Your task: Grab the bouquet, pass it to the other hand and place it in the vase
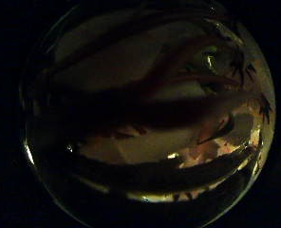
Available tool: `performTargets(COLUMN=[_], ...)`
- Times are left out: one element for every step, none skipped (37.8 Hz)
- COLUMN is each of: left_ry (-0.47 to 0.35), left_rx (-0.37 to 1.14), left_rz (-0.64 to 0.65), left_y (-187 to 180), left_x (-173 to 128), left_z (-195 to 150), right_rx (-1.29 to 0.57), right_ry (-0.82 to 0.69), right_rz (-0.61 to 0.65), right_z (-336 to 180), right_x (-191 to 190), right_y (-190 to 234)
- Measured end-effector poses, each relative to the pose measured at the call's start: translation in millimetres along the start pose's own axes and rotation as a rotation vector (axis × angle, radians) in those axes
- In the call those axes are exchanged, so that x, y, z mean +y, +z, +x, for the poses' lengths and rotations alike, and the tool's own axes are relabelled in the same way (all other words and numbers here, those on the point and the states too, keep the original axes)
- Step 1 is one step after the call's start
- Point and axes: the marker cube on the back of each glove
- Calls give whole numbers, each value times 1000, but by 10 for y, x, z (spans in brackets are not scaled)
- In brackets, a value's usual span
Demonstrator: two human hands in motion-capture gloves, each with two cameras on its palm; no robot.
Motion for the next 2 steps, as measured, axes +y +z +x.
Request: performTargets(left_ry=[-1, 0], left_rx=[0, 1], left_rz=[-5, -7], left_y=[-5, -7], left_x=[-9, -15], left_z=[-28, -43], right_rx=[-2, -4], right_ry=[-11, -18], right_rz=[-3, -5], right_z=[0, 1], right_x=[-5, -8], right_y=[13, 20])
